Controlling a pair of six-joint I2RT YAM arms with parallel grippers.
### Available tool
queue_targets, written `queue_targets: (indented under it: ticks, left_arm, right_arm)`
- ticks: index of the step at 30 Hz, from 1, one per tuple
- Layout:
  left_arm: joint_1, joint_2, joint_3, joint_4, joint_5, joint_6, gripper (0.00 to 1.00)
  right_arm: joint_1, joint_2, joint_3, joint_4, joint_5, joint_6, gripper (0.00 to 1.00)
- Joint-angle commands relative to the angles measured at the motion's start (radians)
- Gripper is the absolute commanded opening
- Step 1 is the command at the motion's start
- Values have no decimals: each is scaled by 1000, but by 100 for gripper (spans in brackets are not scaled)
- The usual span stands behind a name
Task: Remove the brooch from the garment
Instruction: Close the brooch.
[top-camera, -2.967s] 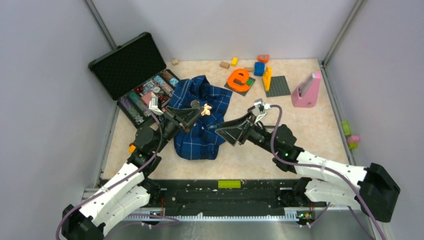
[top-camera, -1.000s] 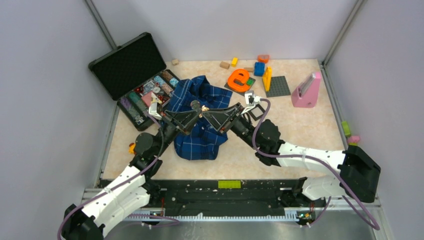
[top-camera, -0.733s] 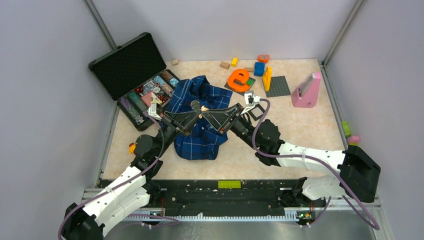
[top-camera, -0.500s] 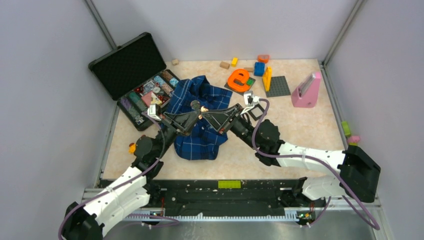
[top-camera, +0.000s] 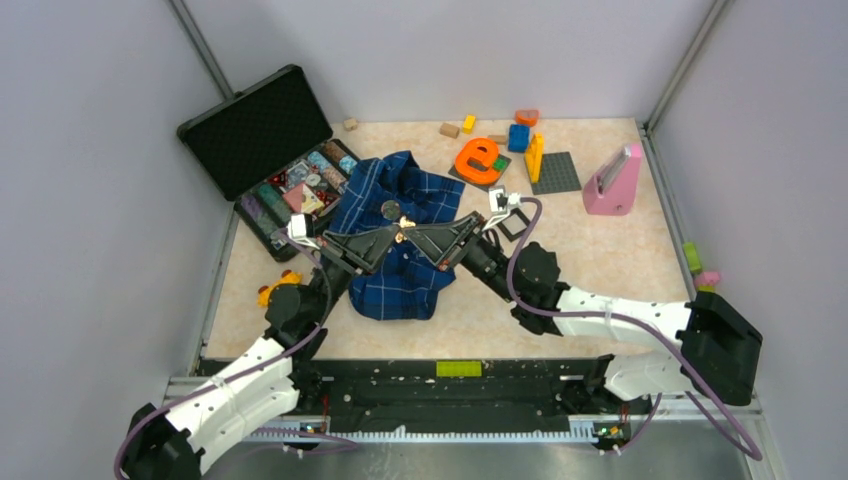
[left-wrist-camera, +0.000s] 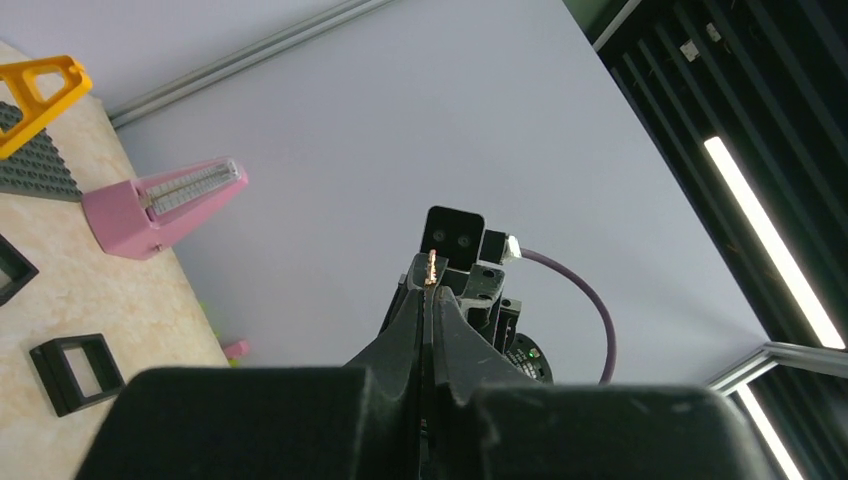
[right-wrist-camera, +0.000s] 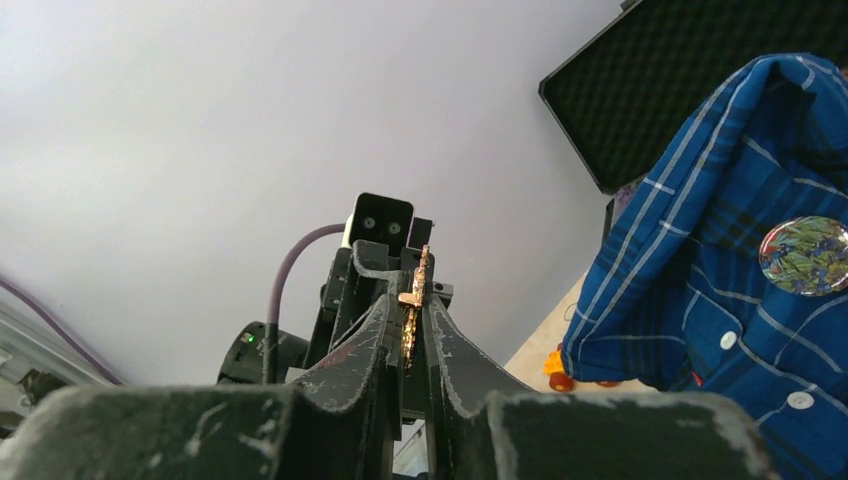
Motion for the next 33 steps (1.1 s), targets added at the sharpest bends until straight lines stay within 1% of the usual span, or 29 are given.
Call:
queue_targets:
  ticks: [1,3,5,8,11,14,17,23,28,29,33]
  left_arm:
    - [-8,-18,6,129,9,68,0]
    - [-9,-13,17,121,20,74,0]
    - [-9,-11,16,134,13,66,0]
    - [-9,-28,6,143,-26,59,0]
    - [-9,-55,5,133,-32,87,0]
    - [-9,-69,10,114,-69,100,0]
    - [-9,-67,10,121,-70,103,0]
    - [-8,-65,7,131,-90,105,0]
    - [-9,-60,21,90,-87,111,0]
    - [-10,-59,20,84,-89,108,0]
    - [-9,-63,13,56,-102,92,0]
  right_arm:
    - [1,-18,-19,11,52,20,6]
    - [2,-22,-20,4,52,27,3]
    - [2,-27,-25,5,52,35,3]
    - [2,-41,-47,12,69,42,5]
    - [1,-56,-69,14,89,48,5]
    - [2,-63,-74,7,95,60,4]
    - [2,-59,-68,-2,86,66,8]
    - [2,-51,-67,-1,60,80,9]
    - [1,-52,-76,28,3,53,39]
    - [1,-60,-80,33,1,44,42]
    - [1,-108,-107,35,13,-2,45]
